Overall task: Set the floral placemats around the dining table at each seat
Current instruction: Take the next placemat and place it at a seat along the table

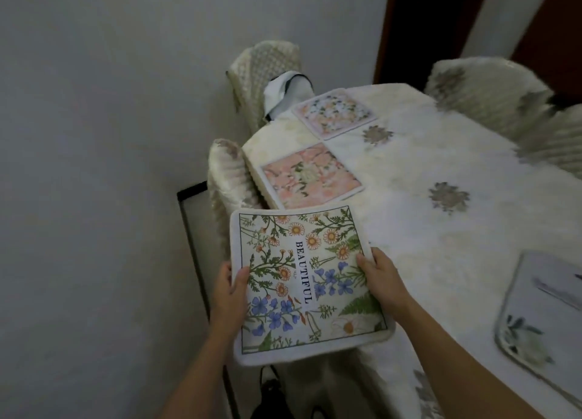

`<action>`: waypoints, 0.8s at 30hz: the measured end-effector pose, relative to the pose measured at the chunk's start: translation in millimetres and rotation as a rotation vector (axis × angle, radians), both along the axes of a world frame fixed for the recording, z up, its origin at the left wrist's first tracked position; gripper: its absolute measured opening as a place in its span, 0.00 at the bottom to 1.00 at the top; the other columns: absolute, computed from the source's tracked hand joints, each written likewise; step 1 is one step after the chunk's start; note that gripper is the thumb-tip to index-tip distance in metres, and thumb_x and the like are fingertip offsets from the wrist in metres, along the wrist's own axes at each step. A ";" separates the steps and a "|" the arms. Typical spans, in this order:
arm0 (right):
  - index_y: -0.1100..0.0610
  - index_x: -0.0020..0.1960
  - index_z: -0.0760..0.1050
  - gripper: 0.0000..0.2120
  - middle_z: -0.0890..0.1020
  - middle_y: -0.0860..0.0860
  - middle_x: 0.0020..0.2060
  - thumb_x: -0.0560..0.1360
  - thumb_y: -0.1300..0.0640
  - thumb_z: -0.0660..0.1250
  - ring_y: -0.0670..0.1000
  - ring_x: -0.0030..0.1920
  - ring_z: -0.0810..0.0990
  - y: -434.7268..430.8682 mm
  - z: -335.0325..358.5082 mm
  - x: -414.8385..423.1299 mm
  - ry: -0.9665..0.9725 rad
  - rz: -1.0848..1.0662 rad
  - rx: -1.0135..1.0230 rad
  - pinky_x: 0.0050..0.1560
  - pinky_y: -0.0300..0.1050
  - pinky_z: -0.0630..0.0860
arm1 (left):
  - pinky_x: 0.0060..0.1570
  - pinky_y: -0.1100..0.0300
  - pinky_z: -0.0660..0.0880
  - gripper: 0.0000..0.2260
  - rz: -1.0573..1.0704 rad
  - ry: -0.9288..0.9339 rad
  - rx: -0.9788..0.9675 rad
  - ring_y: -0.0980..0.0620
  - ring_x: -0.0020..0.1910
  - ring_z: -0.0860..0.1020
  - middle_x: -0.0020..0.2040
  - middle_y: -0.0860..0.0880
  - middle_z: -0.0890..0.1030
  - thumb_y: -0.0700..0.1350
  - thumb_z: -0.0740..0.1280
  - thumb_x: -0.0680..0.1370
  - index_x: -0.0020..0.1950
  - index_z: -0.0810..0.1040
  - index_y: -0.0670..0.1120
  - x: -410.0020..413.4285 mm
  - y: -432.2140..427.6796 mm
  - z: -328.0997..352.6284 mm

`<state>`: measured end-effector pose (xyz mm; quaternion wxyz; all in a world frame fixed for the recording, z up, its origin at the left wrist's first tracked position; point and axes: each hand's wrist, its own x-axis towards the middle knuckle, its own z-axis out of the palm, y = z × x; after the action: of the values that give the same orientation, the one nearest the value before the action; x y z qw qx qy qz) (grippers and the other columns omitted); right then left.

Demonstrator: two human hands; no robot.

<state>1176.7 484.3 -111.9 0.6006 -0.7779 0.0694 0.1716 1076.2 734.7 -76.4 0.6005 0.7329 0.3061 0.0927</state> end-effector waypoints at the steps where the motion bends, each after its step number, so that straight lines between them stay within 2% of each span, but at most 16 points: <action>1: 0.53 0.58 0.75 0.09 0.85 0.50 0.49 0.82 0.51 0.61 0.50 0.46 0.86 -10.8 -3.2 3.2 0.007 -0.056 -0.001 0.49 0.55 0.83 | 0.28 0.65 0.78 0.02 -0.061 -0.001 -0.008 0.56 0.33 0.84 0.43 0.45 0.83 0.43 0.62 0.83 0.51 0.72 0.48 15.8 -5.2 -1.6; 4: 0.53 0.56 0.75 0.09 0.84 0.50 0.49 0.82 0.49 0.60 0.50 0.47 0.85 -39.0 -8.0 7.2 0.035 -0.215 -0.050 0.50 0.55 0.83 | 0.31 0.61 0.80 0.04 -0.239 0.021 -0.010 0.53 0.37 0.85 0.45 0.46 0.84 0.46 0.62 0.83 0.55 0.73 0.47 62.2 -20.6 -5.3; 7: 0.50 0.54 0.75 0.07 0.85 0.50 0.50 0.82 0.48 0.61 0.52 0.48 0.85 -60.4 -13.9 7.0 0.062 -0.393 -0.051 0.52 0.57 0.82 | 0.34 0.55 0.82 0.02 -0.423 0.016 -0.007 0.51 0.39 0.85 0.45 0.46 0.85 0.46 0.62 0.82 0.53 0.74 0.50 110.8 -34.4 -13.3; 10: 0.51 0.56 0.75 0.08 0.83 0.50 0.51 0.81 0.49 0.62 0.52 0.50 0.83 -73.8 -16.2 3.2 0.082 -0.560 -0.093 0.55 0.57 0.80 | 0.36 0.51 0.83 0.01 -0.598 0.010 -0.013 0.48 0.39 0.85 0.45 0.45 0.84 0.45 0.63 0.82 0.52 0.74 0.49 155.7 -50.9 -18.9; 15: 0.54 0.58 0.74 0.10 0.82 0.51 0.52 0.81 0.50 0.64 0.50 0.50 0.81 -75.6 -23.7 -10.4 0.137 -0.766 -0.146 0.48 0.47 0.78 | 0.38 0.52 0.83 0.03 -0.825 0.003 0.037 0.50 0.40 0.85 0.45 0.47 0.84 0.47 0.65 0.81 0.52 0.76 0.49 209.5 -70.8 -35.6; 19: 0.53 0.57 0.75 0.10 0.83 0.52 0.52 0.80 0.50 0.65 0.54 0.52 0.81 -67.3 -36.7 -19.5 0.193 -0.925 -0.165 0.57 0.57 0.79 | 0.42 0.52 0.83 0.01 -0.960 -0.001 0.032 0.50 0.45 0.85 0.47 0.49 0.85 0.47 0.67 0.80 0.51 0.77 0.52 240.6 -82.0 -56.5; 22: 0.55 0.58 0.75 0.10 0.82 0.54 0.52 0.80 0.50 0.65 0.56 0.52 0.81 -59.2 -50.2 -24.9 0.246 -1.018 -0.194 0.57 0.57 0.78 | 0.46 0.50 0.83 0.02 -1.071 0.041 -0.006 0.51 0.48 0.84 0.49 0.50 0.85 0.48 0.68 0.80 0.52 0.78 0.52 256.6 -88.1 -73.2; 24: 0.56 0.59 0.74 0.12 0.81 0.55 0.53 0.80 0.50 0.64 0.57 0.53 0.80 -53.3 -59.0 -27.5 0.292 -1.058 -0.206 0.55 0.53 0.76 | 0.48 0.49 0.83 0.02 -1.122 0.108 -0.025 0.50 0.49 0.84 0.50 0.49 0.85 0.48 0.68 0.80 0.52 0.78 0.52 264.0 -90.1 -84.0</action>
<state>1149.2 430.9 -170.8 0.5097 -0.6597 0.5495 -0.0549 1340.2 644.6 -160.4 0.5500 0.7798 -0.0989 -0.2821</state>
